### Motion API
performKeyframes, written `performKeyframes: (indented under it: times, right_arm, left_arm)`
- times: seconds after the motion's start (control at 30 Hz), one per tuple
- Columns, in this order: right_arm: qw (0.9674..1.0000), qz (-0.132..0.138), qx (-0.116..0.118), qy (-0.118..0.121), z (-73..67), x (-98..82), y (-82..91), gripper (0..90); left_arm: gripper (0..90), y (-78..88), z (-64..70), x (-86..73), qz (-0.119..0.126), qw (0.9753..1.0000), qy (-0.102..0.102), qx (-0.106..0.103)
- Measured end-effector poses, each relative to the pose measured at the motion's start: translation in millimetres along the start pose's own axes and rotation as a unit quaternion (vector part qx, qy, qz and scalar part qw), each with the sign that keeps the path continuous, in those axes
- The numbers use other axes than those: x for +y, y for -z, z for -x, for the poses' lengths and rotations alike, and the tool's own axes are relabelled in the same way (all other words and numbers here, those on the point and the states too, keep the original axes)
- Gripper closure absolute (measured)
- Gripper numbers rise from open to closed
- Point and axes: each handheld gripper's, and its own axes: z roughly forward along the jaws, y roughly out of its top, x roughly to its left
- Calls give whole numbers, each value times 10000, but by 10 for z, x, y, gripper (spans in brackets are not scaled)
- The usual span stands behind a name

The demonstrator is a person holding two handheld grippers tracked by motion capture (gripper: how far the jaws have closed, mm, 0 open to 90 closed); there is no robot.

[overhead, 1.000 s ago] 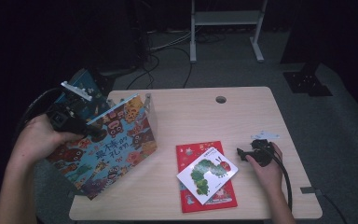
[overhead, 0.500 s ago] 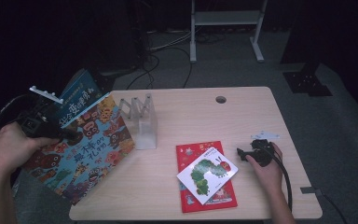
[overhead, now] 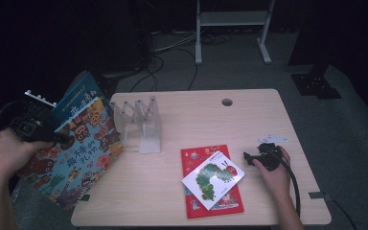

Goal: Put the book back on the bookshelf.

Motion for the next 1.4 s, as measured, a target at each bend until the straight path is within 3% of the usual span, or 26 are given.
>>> performKeyframes:
  times: [0.23, 0.5, 1.03, 1.17, 1.4]
  right_arm:
    - [10000, 0, 0, 0, 0, 0, 0, 150]
    - [10000, -1, 0, -2, 0, 0, 0, 150]
    - [10000, 1, 2, -5, 0, 0, 0, 150]
    - [10000, -2, 0, 0, 1, 1, 0, 150]
    - [10000, -1, 0, 0, 0, 0, 0, 150]
  left_arm:
    - [804, -93, 9, 90, -11, 9996, 175, 219]
    - [804, -160, 15, 203, 107, 9991, 333, 234]
    - [803, -392, -10, 458, 187, 9964, 604, 566]
    - [802, -416, 1, 475, 251, 9954, 633, 667]
    - [801, -442, -27, 438, 356, 9948, 702, 649]
